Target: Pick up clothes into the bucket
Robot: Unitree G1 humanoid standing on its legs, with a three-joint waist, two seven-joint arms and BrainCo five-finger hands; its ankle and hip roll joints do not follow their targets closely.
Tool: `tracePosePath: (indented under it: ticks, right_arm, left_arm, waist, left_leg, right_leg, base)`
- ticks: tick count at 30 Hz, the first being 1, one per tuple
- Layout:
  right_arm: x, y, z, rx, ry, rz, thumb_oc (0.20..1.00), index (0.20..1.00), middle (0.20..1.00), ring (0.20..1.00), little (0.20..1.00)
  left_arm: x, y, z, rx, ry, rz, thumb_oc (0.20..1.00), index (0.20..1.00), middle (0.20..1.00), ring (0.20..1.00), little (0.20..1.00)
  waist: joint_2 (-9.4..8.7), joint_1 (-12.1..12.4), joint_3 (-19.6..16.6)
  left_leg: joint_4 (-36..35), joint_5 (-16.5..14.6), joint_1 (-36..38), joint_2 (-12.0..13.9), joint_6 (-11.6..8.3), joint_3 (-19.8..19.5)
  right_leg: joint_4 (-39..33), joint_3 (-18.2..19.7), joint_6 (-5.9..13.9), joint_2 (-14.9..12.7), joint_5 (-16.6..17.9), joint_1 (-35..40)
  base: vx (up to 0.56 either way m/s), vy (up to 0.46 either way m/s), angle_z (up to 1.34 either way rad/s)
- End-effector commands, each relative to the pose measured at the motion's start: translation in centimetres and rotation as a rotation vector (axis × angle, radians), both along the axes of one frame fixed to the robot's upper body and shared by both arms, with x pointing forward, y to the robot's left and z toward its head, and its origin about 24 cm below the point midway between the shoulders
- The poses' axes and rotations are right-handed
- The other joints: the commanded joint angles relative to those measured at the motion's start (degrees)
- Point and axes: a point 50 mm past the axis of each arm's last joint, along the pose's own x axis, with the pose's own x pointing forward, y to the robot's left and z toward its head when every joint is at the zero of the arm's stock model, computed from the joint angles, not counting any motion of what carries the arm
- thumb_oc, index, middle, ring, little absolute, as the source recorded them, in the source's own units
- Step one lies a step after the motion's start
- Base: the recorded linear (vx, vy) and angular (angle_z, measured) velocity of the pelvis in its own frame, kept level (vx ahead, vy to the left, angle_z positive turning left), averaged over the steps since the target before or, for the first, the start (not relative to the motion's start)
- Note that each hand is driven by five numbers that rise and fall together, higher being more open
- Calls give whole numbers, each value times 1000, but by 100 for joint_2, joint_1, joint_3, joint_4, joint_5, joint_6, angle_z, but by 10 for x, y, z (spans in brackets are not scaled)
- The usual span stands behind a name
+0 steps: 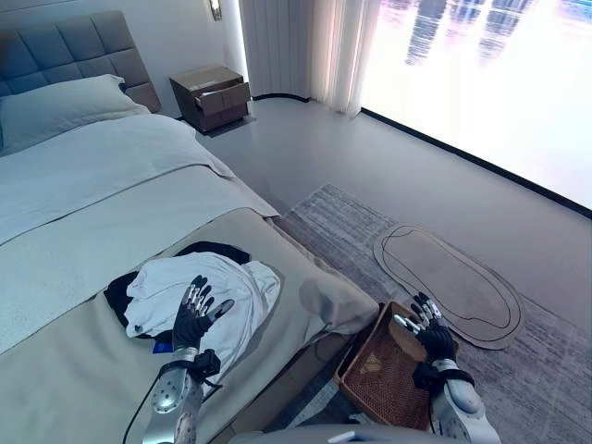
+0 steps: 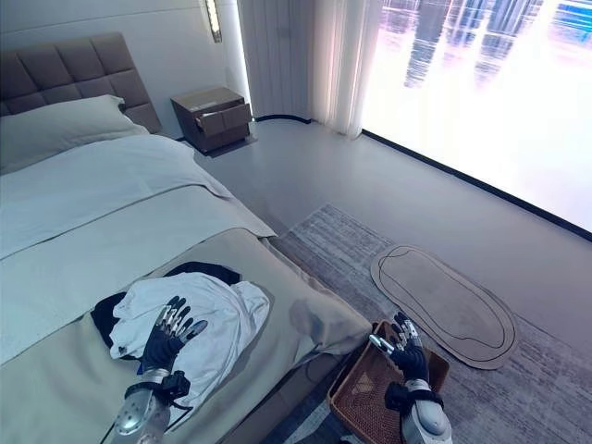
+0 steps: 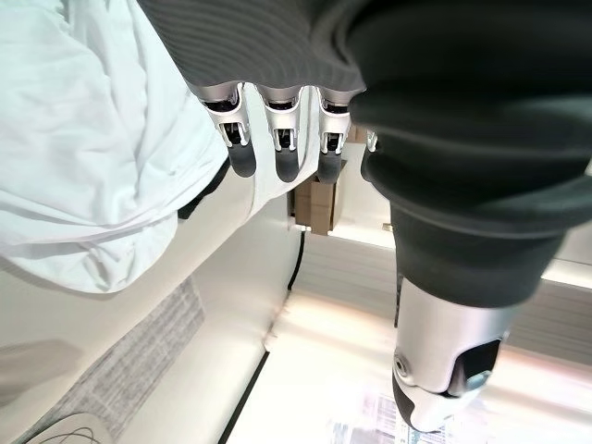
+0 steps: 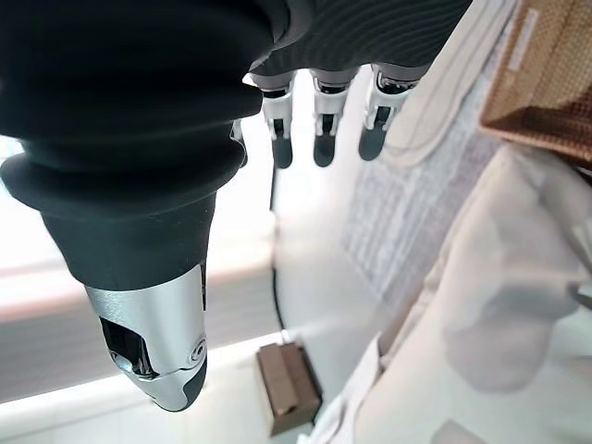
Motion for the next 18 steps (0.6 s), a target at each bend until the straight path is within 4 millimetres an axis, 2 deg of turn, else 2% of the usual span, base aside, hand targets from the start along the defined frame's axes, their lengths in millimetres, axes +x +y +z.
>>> tracePosePath:
  ticks: [1,11,12,18]
  right_arm:
    - [16,4,20,-10,-125,29,1000,1000,1000,1000,1000]
    - [18,5,21,-15,-130,35,1000,1000,1000,1000,1000]
    - [17,4,21,-13,-128,34,1000,1000,1000,1000,1000]
    - [18,2,22,-19,-129,37,1000,1000,1000,1000,1000]
  left_arm:
    - [10,9,22,118,-104,-27,1000,1000,1000,1000,1000]
    - [12,13,25,148,-124,8,1000,1000,1000,1000,1000]
    - [10,14,18,163,-79,9,1000,1000,1000,1000,1000]
    - [14,18,24,259,-90,-17,1000,1000,1000,1000,1000]
  waist:
    - [-158,-16,-97]
    - [-189,1,-23]
    - [-203,1,-8]
    - [-222,-10,129]
  left_leg:
    - [35,-43,21,251,-150,394]
    - [35,-71,20,194,-116,364]
    - [38,-72,23,169,-98,360]
    - [303,-176,-146,121,-72,357]
  right_leg:
    - [26,-330,338,-460,3,63]
    - [26,-232,377,-485,70,-4]
    - [26,-201,383,-497,100,-15]
    - [26,-192,401,-585,150,-59]
  base:
    - [0,0,0]
    - [3,1,0]
    - [26,9,-3]
    - [6,2,0]
